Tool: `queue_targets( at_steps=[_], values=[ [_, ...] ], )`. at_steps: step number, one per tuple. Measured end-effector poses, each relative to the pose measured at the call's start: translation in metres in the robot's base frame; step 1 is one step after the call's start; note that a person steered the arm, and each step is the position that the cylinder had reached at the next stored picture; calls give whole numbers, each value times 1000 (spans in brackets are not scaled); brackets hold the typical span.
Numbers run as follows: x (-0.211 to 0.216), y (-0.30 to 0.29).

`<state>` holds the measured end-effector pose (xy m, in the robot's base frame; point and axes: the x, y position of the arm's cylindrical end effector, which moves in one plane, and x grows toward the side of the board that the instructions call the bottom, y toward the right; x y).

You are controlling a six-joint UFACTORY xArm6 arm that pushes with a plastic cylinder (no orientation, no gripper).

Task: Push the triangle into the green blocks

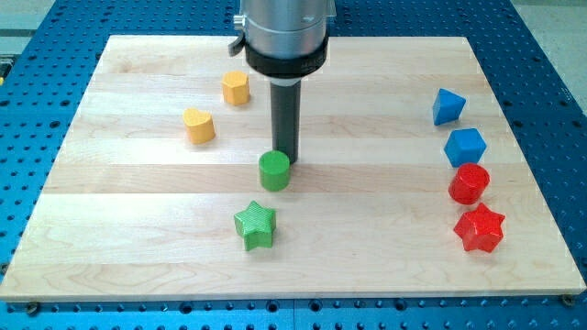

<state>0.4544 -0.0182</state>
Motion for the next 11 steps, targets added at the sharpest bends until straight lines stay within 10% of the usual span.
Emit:
queue_targets(
  at_steps=[1, 3, 6, 7, 9, 11],
  values=[
    [60, -75],
    [27, -30],
    [-222, 238],
    [-238, 359],
    [-161, 308],
    [-76, 117]
  ],
)
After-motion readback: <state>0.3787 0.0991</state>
